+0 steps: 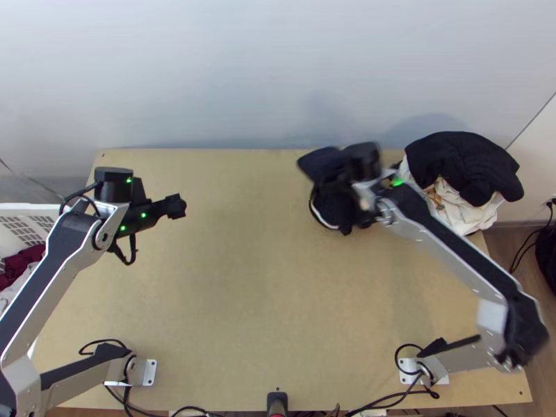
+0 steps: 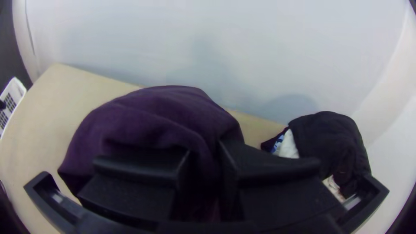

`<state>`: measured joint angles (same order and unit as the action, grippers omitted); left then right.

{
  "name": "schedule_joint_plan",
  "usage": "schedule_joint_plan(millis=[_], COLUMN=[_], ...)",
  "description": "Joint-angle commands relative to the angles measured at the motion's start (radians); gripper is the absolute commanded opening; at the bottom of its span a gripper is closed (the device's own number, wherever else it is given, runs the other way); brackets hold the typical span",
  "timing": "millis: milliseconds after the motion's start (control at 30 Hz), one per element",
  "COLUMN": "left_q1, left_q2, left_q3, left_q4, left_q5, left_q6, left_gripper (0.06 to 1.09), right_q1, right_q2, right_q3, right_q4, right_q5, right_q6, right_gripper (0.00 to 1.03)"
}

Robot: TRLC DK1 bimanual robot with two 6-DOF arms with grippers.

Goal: Fold the t-shirt

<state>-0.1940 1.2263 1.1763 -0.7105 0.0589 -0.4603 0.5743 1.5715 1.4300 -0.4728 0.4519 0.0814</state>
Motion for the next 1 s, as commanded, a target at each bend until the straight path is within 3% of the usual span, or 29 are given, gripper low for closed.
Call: schedule_joint_plan(millis=[0,433,700,833,967], left_q1=[0.024,0.047,0.047,0.047,0.047], left_q2=[-0.054,-0.1,-0.129,-0.142,-0.146], left_q3=[-0.063,-0.193,-0.242,-0.271,-0.285], left_q4=[-0.01,-0.012,-0.012,-0.012,-0.012], left_q5=[-0.004,-0.013,-0.011,-0.011,-0.011], left_q6=[0.002,0.017,0.018,0.018,0.015], left_gripper=[1.04,1.04,1.04,1.04,1.04], right_q1=[-0.134,-0.594,-0.979,-1.093,-1.097], right_q2=[-0.159,-0.261,-0.169,-0.064,0.045], right_q3=[0.078,0.418,0.503,0.573,0.583], right_q4=[-0.138,-0.221,-0.178,-0.165,-0.139], right_q5=[-0.018,-0.053,-0.225,-0.291,-0.321], right_q6=[0.077,0.064,0.055,0.055,0.054], right_gripper=[0.03,0.03,0.03,0.03,0.03])
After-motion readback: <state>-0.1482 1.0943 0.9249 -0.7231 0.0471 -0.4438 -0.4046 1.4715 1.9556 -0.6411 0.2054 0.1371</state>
